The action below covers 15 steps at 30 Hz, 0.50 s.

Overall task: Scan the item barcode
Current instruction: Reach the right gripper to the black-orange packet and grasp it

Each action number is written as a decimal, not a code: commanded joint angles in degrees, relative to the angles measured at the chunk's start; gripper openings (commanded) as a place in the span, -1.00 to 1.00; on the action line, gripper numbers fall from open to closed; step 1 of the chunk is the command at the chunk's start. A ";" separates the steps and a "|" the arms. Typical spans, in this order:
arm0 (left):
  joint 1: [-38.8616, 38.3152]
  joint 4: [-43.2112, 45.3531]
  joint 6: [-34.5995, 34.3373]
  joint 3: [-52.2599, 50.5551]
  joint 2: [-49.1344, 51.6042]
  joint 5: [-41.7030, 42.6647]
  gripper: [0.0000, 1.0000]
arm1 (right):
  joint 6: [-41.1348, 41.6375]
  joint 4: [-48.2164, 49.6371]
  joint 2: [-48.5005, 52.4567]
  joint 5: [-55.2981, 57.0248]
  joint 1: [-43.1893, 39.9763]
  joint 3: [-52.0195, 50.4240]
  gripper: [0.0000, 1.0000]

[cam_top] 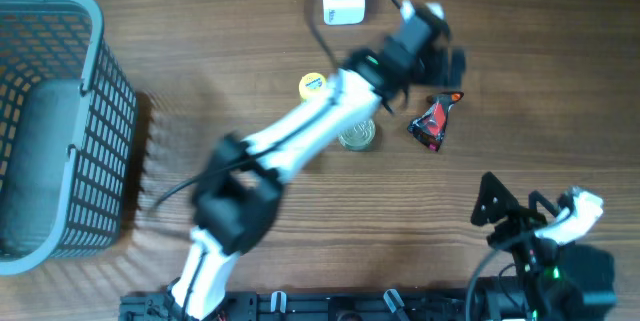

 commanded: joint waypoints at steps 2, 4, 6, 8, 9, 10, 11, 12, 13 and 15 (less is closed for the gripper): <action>9.79 -2.29 7.52 0.83 -19.28 -3.17 1.00 | 1.90 4.31 19.69 -3.54 -0.02 0.57 0.99; 12.09 -5.20 9.77 0.83 -23.69 -8.68 1.00 | 3.39 5.05 30.40 -5.49 0.26 3.65 1.00; 14.10 -8.52 11.26 0.83 -27.65 -16.24 1.00 | 3.74 4.17 41.62 -4.04 1.42 9.29 0.99; 15.91 -11.02 11.23 0.83 -30.42 -19.69 1.00 | 6.51 -0.09 52.59 0.17 3.52 16.92 1.00; 16.74 -11.82 11.23 0.83 -31.28 -19.89 1.00 | 7.21 -2.80 57.31 1.36 4.57 20.55 0.99; 17.79 -12.79 11.21 0.83 -32.06 -19.89 1.00 | 6.62 -5.25 61.90 1.75 5.68 24.17 0.99; 18.69 -13.42 11.21 0.83 -32.39 -19.89 1.00 | 6.80 -7.45 66.12 2.14 6.80 27.47 1.00; 19.67 -14.23 11.21 0.83 -32.61 -19.89 1.00 | 6.69 -9.03 70.62 1.88 8.13 30.93 1.00; 20.41 -14.75 11.23 0.83 -32.61 -19.89 1.00 | 4.94 -8.98 74.29 1.40 9.38 33.44 1.00; 22.16 -16.68 11.21 0.83 -32.59 -19.87 1.00 | 0.81 -4.15 79.80 1.81 11.34 34.91 1.00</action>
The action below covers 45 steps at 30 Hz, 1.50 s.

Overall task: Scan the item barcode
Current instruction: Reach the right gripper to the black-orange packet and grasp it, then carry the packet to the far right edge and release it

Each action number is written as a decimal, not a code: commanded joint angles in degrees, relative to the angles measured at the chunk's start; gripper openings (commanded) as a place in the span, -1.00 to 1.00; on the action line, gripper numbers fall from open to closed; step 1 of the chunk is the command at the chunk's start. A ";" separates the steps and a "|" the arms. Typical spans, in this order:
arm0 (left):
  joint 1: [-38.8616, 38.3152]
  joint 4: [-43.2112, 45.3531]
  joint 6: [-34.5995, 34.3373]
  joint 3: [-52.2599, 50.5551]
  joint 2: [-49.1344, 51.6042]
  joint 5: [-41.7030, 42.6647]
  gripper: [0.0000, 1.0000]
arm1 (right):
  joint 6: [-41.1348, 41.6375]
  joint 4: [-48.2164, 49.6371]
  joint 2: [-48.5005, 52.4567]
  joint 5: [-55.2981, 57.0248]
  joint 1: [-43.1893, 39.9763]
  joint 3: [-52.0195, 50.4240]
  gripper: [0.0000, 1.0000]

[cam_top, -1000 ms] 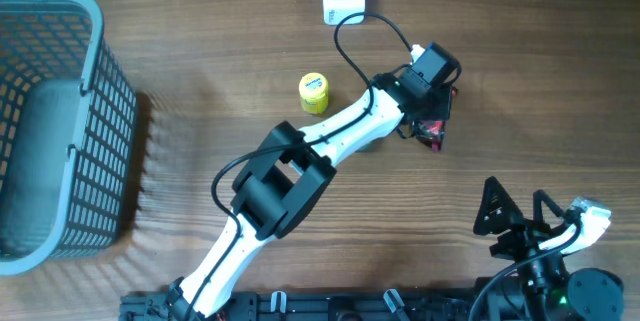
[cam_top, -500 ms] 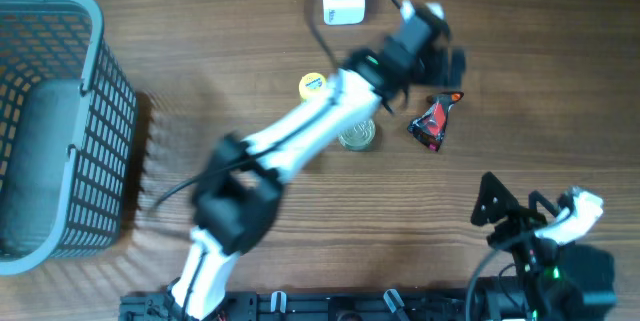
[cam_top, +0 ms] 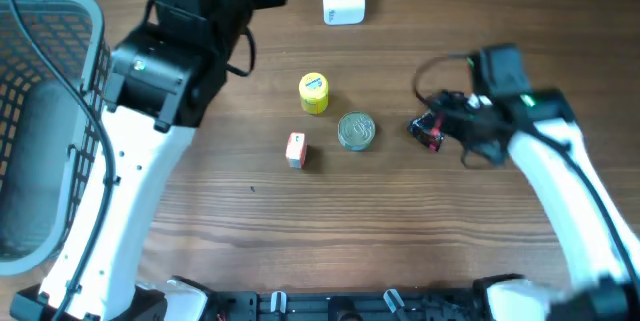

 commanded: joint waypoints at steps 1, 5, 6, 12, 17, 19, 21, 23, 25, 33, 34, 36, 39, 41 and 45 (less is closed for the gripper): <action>3.06 -2.86 1.31 -0.37 0.20 -2.03 1.00 | -2.64 6.08 8.50 3.58 3.06 3.10 1.00; 4.76 -4.09 1.33 -0.37 0.20 -2.03 1.00 | 8.20 8.17 12.83 9.51 3.08 3.15 0.99; 5.03 -4.09 1.33 -0.37 0.20 -2.03 1.00 | 9.44 8.76 13.62 11.32 3.08 3.15 0.98; 5.20 -4.26 1.16 -0.37 0.26 -2.05 1.00 | 8.85 12.28 17.18 14.10 3.08 3.15 0.93; 5.27 -4.37 1.18 -0.37 0.85 -2.08 1.00 | 7.76 15.37 20.70 15.08 3.04 3.15 0.89; 5.31 -4.35 1.16 -0.37 1.20 -2.58 1.00 | 7.58 15.89 22.18 15.34 3.04 3.15 0.78; 5.31 -4.37 1.16 -0.37 1.62 -4.57 1.00 | 7.58 16.15 23.85 15.56 3.04 3.15 0.62; 5.31 -4.74 1.18 -0.37 1.97 -5.07 1.00 | 7.61 16.13 24.92 15.58 3.04 3.08 0.61; 5.31 -5.16 1.18 -0.37 2.25 -5.09 1.00 | 7.58 16.13 25.75 15.91 3.04 3.04 0.61; 5.31 -5.86 1.18 -0.37 2.91 -5.09 1.00 | 5.88 18.60 28.61 18.21 3.02 2.99 0.06; 5.31 -5.88 1.18 -0.37 2.91 -5.09 1.00 | 5.49 18.71 28.59 18.88 3.02 2.99 0.00; 5.31 -6.01 1.18 -0.37 2.91 -5.09 1.00 | 5.07 18.67 28.59 20.04 3.02 2.99 -0.11; 5.31 -6.29 1.18 -0.37 2.91 -5.09 1.00 | 5.07 18.49 28.59 22.38 3.04 2.99 -0.35; 5.31 -6.36 1.18 -0.37 2.91 -5.09 1.00 | 5.07 18.47 28.61 23.26 3.04 2.99 -0.55; 5.31 -6.62 1.16 -0.37 2.91 -5.09 1.00 | 5.07 17.94 28.59 23.23 3.04 2.99 -0.85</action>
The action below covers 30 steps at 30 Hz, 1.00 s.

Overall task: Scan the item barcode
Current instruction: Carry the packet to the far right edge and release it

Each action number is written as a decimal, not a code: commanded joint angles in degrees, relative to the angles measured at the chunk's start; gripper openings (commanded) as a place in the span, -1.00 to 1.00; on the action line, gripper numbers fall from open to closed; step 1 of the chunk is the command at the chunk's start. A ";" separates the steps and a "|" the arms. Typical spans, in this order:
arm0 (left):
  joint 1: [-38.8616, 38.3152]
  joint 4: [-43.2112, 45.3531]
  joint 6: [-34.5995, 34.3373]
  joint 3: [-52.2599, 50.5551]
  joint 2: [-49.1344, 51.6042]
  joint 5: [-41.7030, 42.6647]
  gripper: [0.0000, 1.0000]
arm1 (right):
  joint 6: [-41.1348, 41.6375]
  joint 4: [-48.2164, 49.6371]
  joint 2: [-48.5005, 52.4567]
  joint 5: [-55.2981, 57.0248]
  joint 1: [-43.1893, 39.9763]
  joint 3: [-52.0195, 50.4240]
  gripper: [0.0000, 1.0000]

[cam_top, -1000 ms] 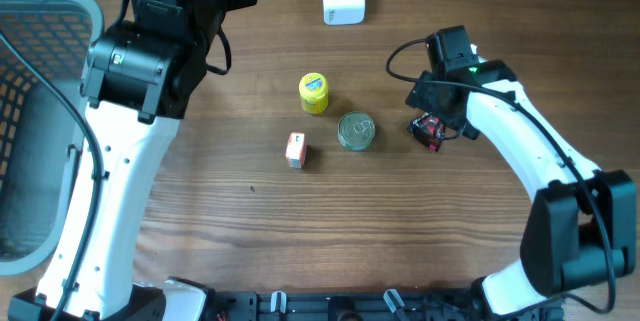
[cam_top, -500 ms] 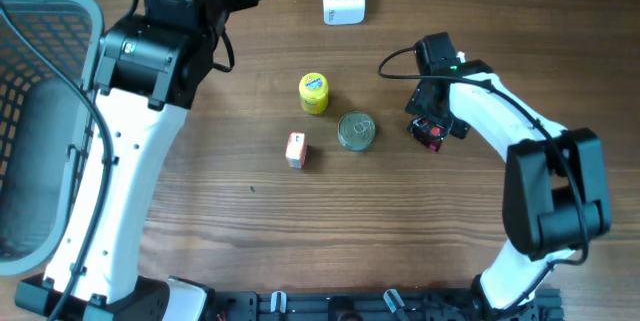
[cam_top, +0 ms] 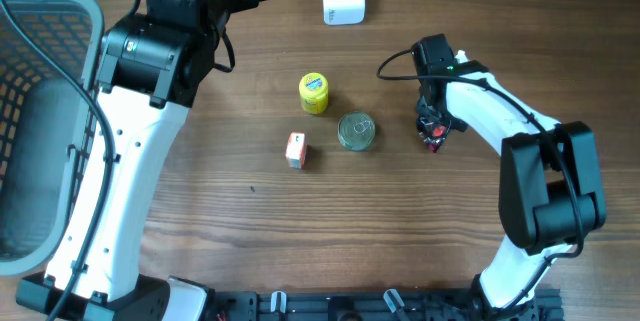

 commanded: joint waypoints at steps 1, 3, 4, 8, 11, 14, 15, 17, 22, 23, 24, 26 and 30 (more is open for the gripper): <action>0.48 -0.31 0.76 -0.26 0.35 -1.01 1.00 | 0.00 -0.63 0.76 0.68 -0.07 0.50 -0.89; 0.48 -0.46 0.76 -0.26 0.35 -0.98 1.00 | 0.02 -1.46 0.74 0.63 -0.07 0.55 -0.90; 0.48 -0.52 0.76 -0.26 0.35 -0.98 1.00 | 0.02 -1.79 0.70 0.63 -0.07 0.57 -0.90; 0.48 -0.55 0.74 -0.26 0.37 -0.98 1.00 | -0.02 -4.00 -0.61 -0.39 -0.13 1.38 -0.91; 0.48 -0.55 0.70 -0.26 0.37 -0.94 1.00 | -1.07 -6.49 -3.10 -0.39 -1.05 3.91 -0.91; 0.46 -0.70 -0.98 -0.26 0.50 0.94 1.00 | -1.97 -9.86 -5.97 0.57 -3.43 7.82 -0.91; 0.42 -0.63 -1.03 -0.26 0.68 2.64 1.00 | -3.10 -10.25 -7.32 1.62 -4.92 8.81 -0.91; 0.37 -0.42 -1.03 -0.26 0.83 5.88 1.00 | -4.57 -9.88 -9.49 4.33 -8.07 9.25 -0.91; -1.57 -0.37 -1.25 -0.26 1.44 9.40 1.00 | -9.68 -6.86 -10.73 7.17 -20.72 9.22 -0.91; -2.16 -0.33 -1.25 -0.26 1.62 9.40 1.00 | -10.75 -6.01 -10.71 7.15 -23.34 9.22 -0.91; -2.82 -0.24 -1.25 -0.26 1.77 9.40 1.00 | -11.56 -4.70 -10.71 7.15 -26.40 9.20 -0.91; -4.50 -0.24 -1.25 -0.26 2.21 9.40 1.00 | -13.62 -0.83 -10.71 7.08 -32.61 9.18 -0.91; -7.76 -0.20 -1.25 -0.26 2.95 9.35 1.00 | -15.34 7.30 -9.70 4.46 -44.85 8.81 -0.91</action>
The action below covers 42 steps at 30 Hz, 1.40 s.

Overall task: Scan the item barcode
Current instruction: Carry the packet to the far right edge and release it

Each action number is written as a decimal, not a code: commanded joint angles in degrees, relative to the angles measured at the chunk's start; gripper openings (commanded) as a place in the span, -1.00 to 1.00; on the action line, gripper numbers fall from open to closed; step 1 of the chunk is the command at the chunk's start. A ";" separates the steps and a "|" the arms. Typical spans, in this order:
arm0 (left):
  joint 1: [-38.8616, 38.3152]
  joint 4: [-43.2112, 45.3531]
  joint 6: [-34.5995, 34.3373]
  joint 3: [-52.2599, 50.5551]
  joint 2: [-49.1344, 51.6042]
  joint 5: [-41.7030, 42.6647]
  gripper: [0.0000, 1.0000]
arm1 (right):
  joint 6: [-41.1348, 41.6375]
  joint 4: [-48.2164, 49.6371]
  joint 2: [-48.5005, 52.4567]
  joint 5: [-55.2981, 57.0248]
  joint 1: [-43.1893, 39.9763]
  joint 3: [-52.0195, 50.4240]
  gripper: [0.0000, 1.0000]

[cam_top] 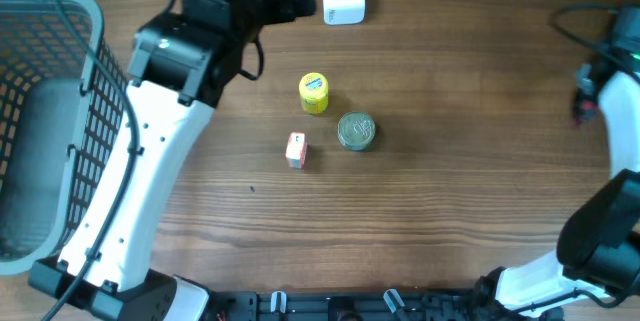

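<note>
The white barcode scanner stands at the table's far edge. My left gripper hangs just left of it, its dark fingers too indistinct to read. Far over at the right edge is my right gripper (588, 96), with a bit of the red-and-black packet (580, 112) showing at its tip. A yellow jar (313, 92), a round tin can (356, 131) and a small orange box (295, 149) rest mid-table.
A grey wire basket (60, 71) fills the left side of the table. The left arm's white links (140, 161) stretch from the near edge up to the far edge. A black cable (575, 16) loops at the top right.
The packet has left its spot right of the tin can and now shows at my right gripper, which has moved to the table's right edge. My left gripper sits a little closer to the scanner.
First my left arm reached across toward the packet while the right arm sat folded at the near right. Then the left gripper was at the far left and the right gripper beside the packet, then down on it. Now the packet is off the table at the right edge.
</note>
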 commanded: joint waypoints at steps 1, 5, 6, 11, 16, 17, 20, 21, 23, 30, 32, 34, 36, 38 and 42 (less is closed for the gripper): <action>-2.36 0.31 -0.37 -0.26 0.87 0.76 1.00 | -4.00 5.88 1.31 -2.40 -8.63 0.22 -0.91; -2.84 1.18 -0.37 -0.26 0.87 0.76 1.00 | -5.64 12.44 5.92 -6.71 -14.67 0.22 -0.91; -2.84 1.46 -0.37 -0.26 0.90 0.76 1.00 | -5.70 13.53 7.17 -6.75 -15.17 0.22 -0.90; -2.84 1.70 -0.35 -0.26 0.90 0.76 1.00 | -8.52 18.58 14.84 -6.62 -15.87 0.22 -0.91; -2.84 1.68 -0.35 -0.26 0.90 0.76 1.00 | -8.57 19.32 18.05 -6.78 -16.00 0.22 -0.85; -2.84 1.68 -0.35 -0.26 0.90 0.74 1.00 | -8.59 19.26 18.14 -6.75 -16.04 0.22 -0.85; -2.84 1.68 -0.33 -0.26 0.90 0.48 1.00 | -8.63 18.21 18.12 -6.69 -16.26 0.24 -0.62; -2.84 1.68 -0.33 -0.26 0.90 0.31 1.00 | -8.61 17.51 18.12 -6.54 -16.33 0.24 -0.52; -2.84 1.68 -0.28 -0.26 0.90 -0.35 1.00 | -8.87 15.52 18.10 -6.54 -16.50 0.24 0.00; -2.84 1.62 0.31 -0.26 0.87 -2.89 1.00 | -11.61 11.98 15.23 -6.51 -16.50 0.24 1.00; -2.84 1.90 0.28 -0.26 0.87 -3.10 1.00 | -11.54 11.54 12.66 -6.49 -16.46 0.24 1.00; -2.84 2.40 0.28 -0.26 0.79 -3.10 1.00 | -9.90 10.95 9.03 -6.49 -16.44 0.24 1.00; -2.80 3.06 0.31 -0.26 0.31 -3.37 1.00 | -8.44 10.36 3.89 -6.84 -16.31 0.24 1.00; -2.78 3.45 0.31 -0.26 -0.28 -5.33 1.00 | -8.46 9.66 0.11 -8.31 -15.69 0.24 1.00; -2.49 3.63 0.31 -0.26 -2.32 -13.44 1.00 | -8.33 6.45 -7.58 -10.80 -11.41 0.24 1.00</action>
